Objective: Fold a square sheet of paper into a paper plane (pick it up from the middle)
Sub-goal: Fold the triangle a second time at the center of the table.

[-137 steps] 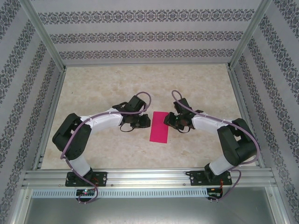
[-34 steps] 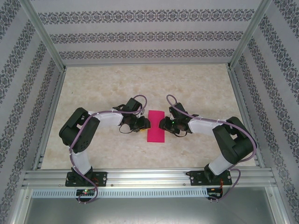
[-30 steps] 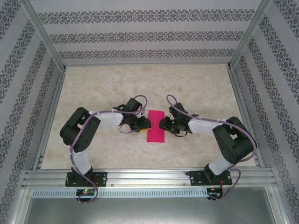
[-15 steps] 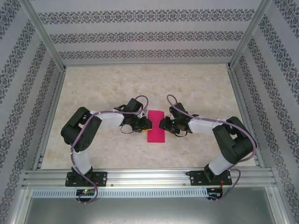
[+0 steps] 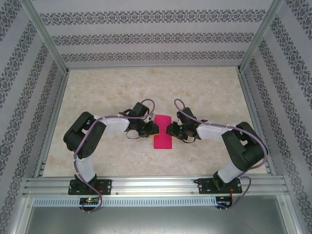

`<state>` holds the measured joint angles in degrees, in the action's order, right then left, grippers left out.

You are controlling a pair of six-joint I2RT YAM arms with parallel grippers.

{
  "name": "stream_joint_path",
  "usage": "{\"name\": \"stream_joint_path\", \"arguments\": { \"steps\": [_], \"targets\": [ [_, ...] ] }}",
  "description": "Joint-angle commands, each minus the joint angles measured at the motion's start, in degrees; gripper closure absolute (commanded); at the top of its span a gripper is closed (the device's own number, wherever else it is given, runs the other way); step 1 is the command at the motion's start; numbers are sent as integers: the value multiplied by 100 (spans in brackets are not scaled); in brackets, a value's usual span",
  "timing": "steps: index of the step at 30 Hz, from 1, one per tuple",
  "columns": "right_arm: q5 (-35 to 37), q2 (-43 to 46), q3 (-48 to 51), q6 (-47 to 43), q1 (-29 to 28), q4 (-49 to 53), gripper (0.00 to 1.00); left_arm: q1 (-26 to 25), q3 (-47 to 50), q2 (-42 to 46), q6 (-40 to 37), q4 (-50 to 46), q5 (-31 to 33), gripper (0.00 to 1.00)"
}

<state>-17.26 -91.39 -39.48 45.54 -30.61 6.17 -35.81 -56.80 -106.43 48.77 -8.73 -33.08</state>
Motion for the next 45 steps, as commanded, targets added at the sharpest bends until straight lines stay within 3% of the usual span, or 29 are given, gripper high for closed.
{"name": "stream_joint_path", "arguments": {
  "steps": [1, 7, 12, 17, 21, 25, 27, 29, 31, 35, 37, 40, 43, 45],
  "targets": [
    [60, -52, 73, 43, 30, -109, 63, -63, -103, 94, 167, 319, -137, 75],
    [71, 4, 64, 34, 38, -103, 62, -57, -44, 83, 244, 461, -97, 75],
    [152, 458, 42, -47, 55, -7, 61, -58, -44, 38, 308, 549, -86, 84],
    [558, 1347, 138, -346, 48, 339, 47, -58, -78, 84, 317, 505, -59, 89],
    [813, 2189, 354, -757, -5, 628, 28, -57, -175, 85, 198, 293, -17, 93],
    [1193, 3044, 693, -1077, -33, 636, 21, -57, -374, 97, -61, -125, 116, 99],
    [1464, 3368, 826, -1063, -8, 658, 8, -49, -484, 101, -202, -337, 190, 100],
    [1585, 3620, 881, -1057, 57, 744, 2, -15, -557, 126, -318, -529, 248, 100],
    [1740, 3768, 831, -843, 137, 924, 2, 37, -602, 148, -415, -686, 257, 100],
    [1362, 3917, 784, -956, 379, 680, 2, 130, -588, 212, -580, -881, 256, 100],
    [1621, 3898, 922, -886, 403, 525, 2, 165, -604, 193, -655, -960, 224, 100],
    [1139, 3562, 726, -867, 565, 695, 2, 188, -607, 191, -705, -999, 145, 100],
    [629, 3006, 296, -1191, 245, 896, 2, 187, -599, 194, -737, -1033, 175, 100],
    [873, 2893, 169, -1329, -191, 946, 2, 193, -606, 189, -738, -1061, 184, 100]
  ]
}}
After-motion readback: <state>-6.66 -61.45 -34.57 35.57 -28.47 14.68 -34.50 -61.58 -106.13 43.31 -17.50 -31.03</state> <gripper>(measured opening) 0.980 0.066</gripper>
